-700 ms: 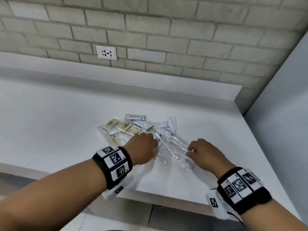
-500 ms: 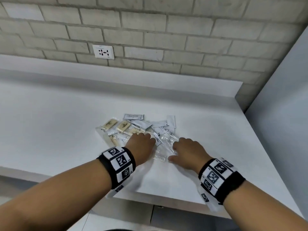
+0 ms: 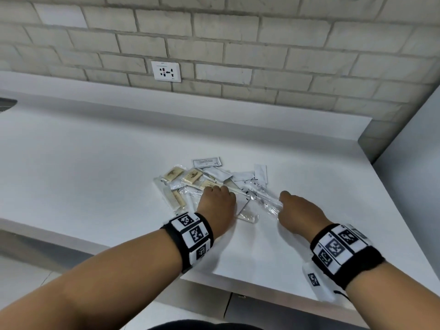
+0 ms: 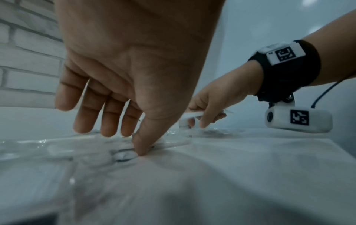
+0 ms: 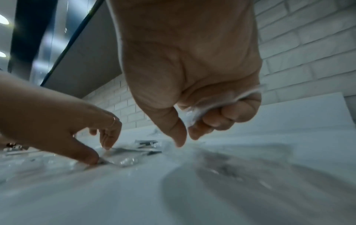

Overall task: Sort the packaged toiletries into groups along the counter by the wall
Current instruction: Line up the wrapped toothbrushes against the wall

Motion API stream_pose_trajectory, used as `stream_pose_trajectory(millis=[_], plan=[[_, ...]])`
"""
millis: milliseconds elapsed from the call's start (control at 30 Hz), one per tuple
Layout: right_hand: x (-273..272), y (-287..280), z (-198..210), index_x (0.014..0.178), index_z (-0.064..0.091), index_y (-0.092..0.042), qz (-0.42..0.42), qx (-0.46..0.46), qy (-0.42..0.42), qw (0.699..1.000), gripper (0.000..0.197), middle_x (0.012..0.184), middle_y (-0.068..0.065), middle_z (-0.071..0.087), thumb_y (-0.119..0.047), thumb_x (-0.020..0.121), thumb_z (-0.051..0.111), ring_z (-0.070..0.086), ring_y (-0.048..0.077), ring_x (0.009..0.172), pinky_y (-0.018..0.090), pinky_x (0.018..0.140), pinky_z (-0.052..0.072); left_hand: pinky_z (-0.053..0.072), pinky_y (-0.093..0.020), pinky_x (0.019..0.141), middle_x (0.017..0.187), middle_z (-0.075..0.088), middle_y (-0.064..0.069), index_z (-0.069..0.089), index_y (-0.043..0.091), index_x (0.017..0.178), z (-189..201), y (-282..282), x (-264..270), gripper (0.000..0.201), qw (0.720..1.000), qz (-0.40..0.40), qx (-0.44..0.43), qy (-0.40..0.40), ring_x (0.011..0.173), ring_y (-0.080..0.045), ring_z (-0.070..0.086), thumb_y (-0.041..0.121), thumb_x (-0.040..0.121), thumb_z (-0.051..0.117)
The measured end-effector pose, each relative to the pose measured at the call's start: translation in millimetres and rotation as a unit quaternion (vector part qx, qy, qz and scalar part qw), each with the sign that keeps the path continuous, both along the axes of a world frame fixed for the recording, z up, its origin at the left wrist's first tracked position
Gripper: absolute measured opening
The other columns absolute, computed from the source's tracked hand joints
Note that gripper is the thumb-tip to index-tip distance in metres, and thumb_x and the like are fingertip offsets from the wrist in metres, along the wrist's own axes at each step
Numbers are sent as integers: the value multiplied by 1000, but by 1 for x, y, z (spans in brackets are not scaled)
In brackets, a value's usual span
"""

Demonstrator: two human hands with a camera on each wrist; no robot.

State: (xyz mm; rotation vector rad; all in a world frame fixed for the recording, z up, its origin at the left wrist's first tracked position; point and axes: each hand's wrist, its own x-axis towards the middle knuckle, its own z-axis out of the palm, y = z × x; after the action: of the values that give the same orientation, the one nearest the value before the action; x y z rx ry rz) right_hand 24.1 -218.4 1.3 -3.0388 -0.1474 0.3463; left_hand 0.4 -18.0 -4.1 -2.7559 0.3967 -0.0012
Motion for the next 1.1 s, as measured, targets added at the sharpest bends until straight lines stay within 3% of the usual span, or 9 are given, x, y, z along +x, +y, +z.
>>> stream_pose_trajectory(millis=[167,300,433,567,700,800,900,1000,1100], plan=[[1,-3,-12,99,51,-20,0,-30,35,999,18,89,-3,52,-35,90,53,51,20,81,29,67,40,39,-36,87,121,55,-12,47,8,126,-5,-6,0,34,1000,8,1,19,108,-29,57,21,95,41],[5,-2,-8,102,56,-18,38,-90,60,993,19,89,-1,47,-26,88,46,52,20,80,28,65,41,40,-36,82,118,54,-11,46,10,124,-10,-10,-1,32,999,30,-31,13,103,-28,58,21,94,44],[11,-12,6,93,40,-18,49,-57,26,997,5,87,0,53,-20,89,43,52,19,74,31,59,38,39,-37,86,117,56,-9,46,10,124,-5,-9,8,32,998,10,-54,8,104,-27,59,21,93,46],[24,-23,12,100,40,-15,7,-28,-16,999,7,81,4,54,-13,92,39,53,23,70,32,57,39,38,-38,88,118,57,-10,46,11,124,1,-3,12,34,998,-20,-66,3,104,-29,59,17,91,48],[34,-30,-3,95,47,-16,-19,-19,6,1000,20,82,1,55,-34,90,53,55,23,76,32,62,39,39,-41,90,115,59,-10,42,9,125,10,5,18,39,993,-36,-113,-3,101,-31,60,12,88,51],[37,-31,-7,96,49,-16,-27,-43,37,998,29,90,3,58,-41,86,61,54,23,81,31,67,41,41,-36,78,94,63,-7,43,8,118,27,22,26,30,975,-53,-216,-9,82,-28,61,4,88,41],[41,-29,-4,97,55,-14,-20,-71,59,996,27,88,3,56,-39,87,59,54,22,81,28,67,42,34,-29,63,82,56,-2,47,9,111,45,47,37,17,940,-28,-340,25,69,-24,53,11,97,39],[43,-23,-4,89,56,-14,-20,-64,67,996,16,76,-1,54,-29,84,59,57,20,75,27,58,39,37,-28,66,94,63,-1,56,14,107,47,68,45,17,940,-42,-338,21,78,-20,55,14,94,45],[38,-14,-1,92,51,-12,-29,-26,50,998,12,76,1,51,-17,82,56,54,23,75,29,58,38,44,-30,75,104,60,0,62,20,104,29,76,45,18,951,-44,-306,25,93,-20,56,18,91,49]])
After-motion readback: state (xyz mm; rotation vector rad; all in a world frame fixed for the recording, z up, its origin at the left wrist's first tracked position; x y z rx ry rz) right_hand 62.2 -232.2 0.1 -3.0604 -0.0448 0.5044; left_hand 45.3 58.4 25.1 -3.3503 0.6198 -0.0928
